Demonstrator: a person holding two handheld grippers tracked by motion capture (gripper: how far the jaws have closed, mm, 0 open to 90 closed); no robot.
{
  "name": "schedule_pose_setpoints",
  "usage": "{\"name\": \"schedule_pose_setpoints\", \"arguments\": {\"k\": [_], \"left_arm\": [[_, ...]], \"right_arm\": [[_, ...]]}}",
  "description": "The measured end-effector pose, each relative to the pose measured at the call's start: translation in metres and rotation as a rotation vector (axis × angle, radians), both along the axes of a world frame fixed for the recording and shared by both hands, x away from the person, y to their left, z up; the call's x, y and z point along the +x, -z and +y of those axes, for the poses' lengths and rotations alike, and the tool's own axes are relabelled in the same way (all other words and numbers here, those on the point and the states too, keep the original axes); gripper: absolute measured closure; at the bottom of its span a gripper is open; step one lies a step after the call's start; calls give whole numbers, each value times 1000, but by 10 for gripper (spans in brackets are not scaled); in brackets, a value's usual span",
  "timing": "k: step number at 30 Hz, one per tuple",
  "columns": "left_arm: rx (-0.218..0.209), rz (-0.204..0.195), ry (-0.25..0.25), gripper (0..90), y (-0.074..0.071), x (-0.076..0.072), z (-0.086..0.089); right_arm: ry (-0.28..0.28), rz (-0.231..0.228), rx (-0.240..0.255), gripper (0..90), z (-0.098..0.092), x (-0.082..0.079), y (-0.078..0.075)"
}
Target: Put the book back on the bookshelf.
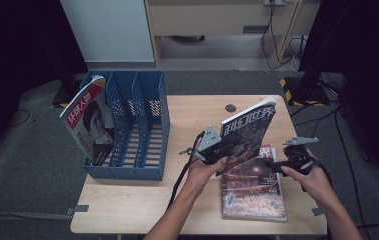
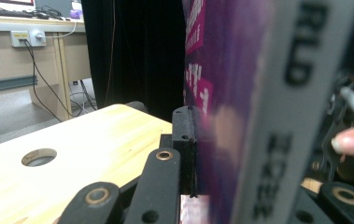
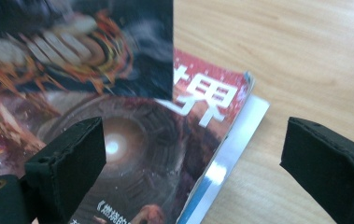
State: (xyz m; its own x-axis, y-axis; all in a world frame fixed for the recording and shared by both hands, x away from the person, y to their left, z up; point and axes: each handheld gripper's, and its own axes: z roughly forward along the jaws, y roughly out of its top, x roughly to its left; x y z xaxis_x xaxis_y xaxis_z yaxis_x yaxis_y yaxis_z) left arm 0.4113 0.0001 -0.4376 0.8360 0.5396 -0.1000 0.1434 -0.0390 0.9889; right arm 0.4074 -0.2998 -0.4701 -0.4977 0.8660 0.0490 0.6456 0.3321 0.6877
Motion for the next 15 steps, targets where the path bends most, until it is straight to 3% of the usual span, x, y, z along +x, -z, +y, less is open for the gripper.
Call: {"name": "schedule_pose_setpoints", "arguments": {"k": [4,7,15], "left_arm": [[3,-7,-6,826,-7,1,2],[4,-14,-14,826,-12,1,5],[-3,-28,-35,826,-22,-3,18]], "right_arm": [[6,-8,25,77,-2,-5,12],[0,3,8,99,-3,-6,17],[3,26,23,95,-3,-12,21]]}}
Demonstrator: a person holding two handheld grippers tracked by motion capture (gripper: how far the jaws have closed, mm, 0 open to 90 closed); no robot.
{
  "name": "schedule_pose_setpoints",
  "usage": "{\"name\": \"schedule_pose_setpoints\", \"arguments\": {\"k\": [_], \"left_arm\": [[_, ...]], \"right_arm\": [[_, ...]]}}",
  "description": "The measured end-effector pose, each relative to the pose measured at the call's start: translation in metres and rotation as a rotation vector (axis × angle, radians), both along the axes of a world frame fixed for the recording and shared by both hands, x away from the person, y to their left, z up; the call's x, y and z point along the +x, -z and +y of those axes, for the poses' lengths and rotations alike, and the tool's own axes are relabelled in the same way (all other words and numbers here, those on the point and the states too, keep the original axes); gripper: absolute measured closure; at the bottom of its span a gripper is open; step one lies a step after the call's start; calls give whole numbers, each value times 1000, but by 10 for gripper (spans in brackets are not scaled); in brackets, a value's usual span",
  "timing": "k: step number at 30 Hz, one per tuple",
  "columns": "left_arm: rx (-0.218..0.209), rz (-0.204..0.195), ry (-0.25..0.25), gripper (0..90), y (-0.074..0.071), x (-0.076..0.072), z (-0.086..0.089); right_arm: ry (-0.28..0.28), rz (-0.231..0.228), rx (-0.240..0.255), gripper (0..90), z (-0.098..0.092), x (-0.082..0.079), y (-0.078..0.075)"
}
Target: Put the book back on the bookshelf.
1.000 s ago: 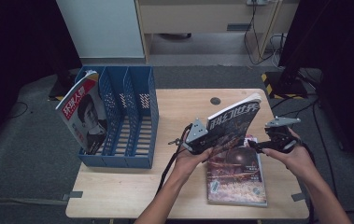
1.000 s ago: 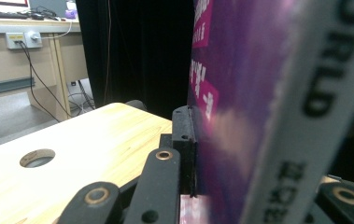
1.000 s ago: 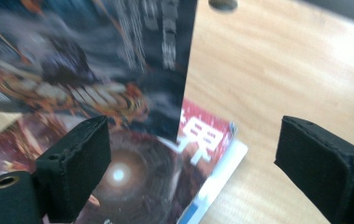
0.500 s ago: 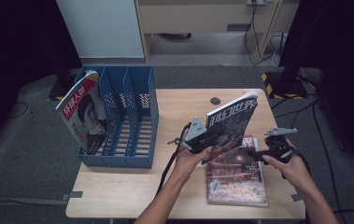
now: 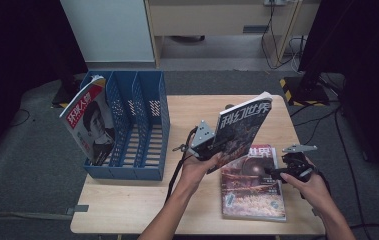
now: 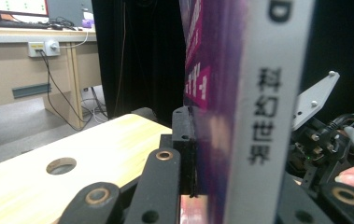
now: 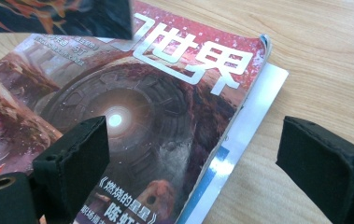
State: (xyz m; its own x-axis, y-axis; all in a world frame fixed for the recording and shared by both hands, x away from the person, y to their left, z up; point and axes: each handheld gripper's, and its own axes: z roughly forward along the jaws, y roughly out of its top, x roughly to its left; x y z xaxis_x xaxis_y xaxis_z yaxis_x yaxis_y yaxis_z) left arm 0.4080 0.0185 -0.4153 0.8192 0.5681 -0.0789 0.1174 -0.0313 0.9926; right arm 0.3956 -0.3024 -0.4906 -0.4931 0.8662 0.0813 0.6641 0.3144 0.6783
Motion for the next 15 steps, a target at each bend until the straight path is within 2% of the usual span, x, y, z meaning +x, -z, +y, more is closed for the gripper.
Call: {"name": "schedule_pose_setpoints", "arguments": {"k": [7,15], "left_arm": [[2,-16,-15,826,-10,-5,13],[-29,-20,-45,826,-16,-5,31]], "right_arm": [[21,-3,9,97,-5,-6,-1],[42,-2,13,102,-8,-8,2]]}}
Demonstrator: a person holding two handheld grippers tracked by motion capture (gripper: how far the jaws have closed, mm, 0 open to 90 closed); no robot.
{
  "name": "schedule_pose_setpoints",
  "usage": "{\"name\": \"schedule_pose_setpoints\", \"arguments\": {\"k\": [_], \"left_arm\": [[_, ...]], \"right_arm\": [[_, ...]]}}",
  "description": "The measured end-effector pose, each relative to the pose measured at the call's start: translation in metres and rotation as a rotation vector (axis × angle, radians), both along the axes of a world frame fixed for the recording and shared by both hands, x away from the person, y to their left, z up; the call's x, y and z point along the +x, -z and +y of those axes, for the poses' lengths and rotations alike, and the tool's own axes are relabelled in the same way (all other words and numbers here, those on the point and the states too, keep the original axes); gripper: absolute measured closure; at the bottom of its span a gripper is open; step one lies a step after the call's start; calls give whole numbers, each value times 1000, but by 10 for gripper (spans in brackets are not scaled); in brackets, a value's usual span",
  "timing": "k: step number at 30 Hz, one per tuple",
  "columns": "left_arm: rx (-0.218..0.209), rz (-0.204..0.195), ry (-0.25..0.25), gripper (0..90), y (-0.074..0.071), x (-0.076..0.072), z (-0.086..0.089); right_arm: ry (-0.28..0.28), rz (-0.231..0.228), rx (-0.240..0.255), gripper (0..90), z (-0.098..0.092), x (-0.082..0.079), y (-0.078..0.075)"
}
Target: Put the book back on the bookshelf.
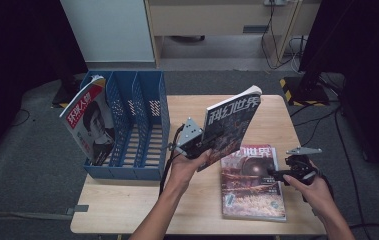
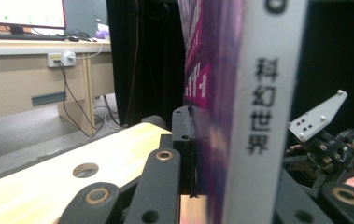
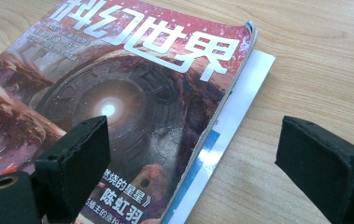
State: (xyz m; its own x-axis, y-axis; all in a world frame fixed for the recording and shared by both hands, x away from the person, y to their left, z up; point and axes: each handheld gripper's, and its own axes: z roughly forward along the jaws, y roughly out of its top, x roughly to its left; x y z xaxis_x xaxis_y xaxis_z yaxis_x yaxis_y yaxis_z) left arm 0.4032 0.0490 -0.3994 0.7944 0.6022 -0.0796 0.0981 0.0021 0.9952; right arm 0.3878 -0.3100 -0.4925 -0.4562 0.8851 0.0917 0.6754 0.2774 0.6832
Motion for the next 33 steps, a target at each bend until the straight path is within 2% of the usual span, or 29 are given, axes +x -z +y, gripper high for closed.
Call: {"name": "schedule_pose_setpoints", "arguments": {"k": [5,15,27,33], "left_arm": [[7,-15,-20,825,-5,-1,10],[-9,-23,-43,825,-11,-3,28],[-38,-18,-49,825,-9,-5,38],[-48,-18,-67,825,-10,-7,49]], "right_arm": [[1,-3,-2,107,1,-1,0],[8,-1,-1,115,1,-3,-1],[6,-2,-7,123,2,-3,-1],[9,-9,-8,126,0,-3,-1]]}}
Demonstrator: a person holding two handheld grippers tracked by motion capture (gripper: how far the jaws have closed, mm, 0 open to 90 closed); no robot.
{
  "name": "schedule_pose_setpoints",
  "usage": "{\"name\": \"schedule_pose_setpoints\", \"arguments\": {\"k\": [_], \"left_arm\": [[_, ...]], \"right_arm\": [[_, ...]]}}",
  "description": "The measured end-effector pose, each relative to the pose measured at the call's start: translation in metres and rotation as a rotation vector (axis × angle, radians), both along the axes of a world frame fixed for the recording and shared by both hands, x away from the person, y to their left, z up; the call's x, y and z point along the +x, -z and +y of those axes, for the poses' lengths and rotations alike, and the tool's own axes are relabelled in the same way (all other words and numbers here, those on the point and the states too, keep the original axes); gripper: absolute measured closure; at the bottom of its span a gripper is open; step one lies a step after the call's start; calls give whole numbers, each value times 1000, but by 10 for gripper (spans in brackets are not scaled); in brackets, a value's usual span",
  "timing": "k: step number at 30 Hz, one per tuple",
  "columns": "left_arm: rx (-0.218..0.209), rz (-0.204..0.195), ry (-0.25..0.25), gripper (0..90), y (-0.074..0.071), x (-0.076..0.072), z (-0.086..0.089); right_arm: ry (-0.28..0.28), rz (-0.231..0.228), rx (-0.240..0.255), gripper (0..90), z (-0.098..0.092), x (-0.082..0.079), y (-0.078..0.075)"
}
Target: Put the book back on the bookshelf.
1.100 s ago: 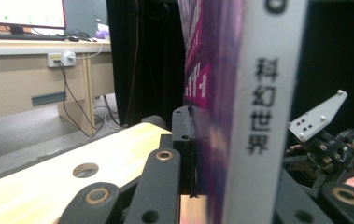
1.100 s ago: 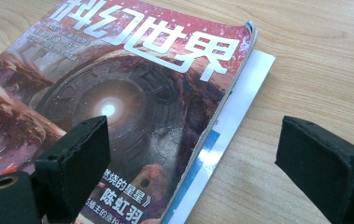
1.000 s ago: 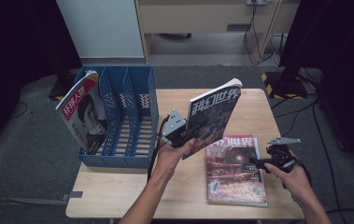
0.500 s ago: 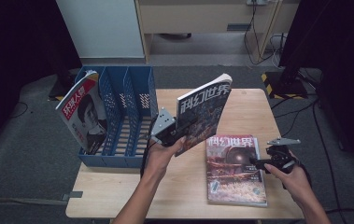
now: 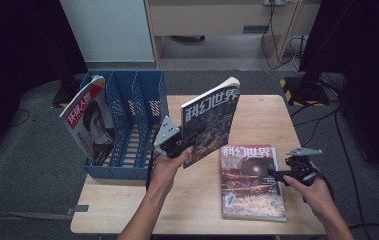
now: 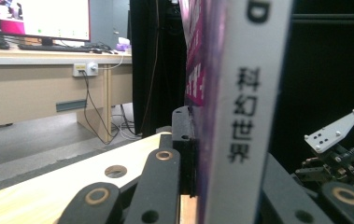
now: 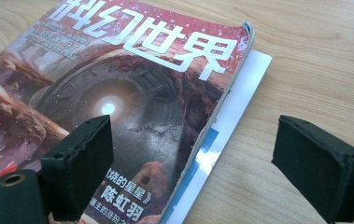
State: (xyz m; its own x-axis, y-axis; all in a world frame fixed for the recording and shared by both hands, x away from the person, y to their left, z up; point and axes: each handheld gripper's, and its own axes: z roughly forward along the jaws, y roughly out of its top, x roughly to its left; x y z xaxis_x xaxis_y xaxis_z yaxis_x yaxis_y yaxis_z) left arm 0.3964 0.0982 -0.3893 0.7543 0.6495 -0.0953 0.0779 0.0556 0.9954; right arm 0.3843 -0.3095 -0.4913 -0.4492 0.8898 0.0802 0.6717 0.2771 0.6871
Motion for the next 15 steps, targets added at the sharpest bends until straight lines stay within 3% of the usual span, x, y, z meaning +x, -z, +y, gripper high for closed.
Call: {"name": "schedule_pose_setpoints", "arguments": {"k": [15], "left_arm": [[-20,-37,-76,825,-20,-14,50]], "right_arm": [[10,1,-7,136,-2,-1,3]]}}
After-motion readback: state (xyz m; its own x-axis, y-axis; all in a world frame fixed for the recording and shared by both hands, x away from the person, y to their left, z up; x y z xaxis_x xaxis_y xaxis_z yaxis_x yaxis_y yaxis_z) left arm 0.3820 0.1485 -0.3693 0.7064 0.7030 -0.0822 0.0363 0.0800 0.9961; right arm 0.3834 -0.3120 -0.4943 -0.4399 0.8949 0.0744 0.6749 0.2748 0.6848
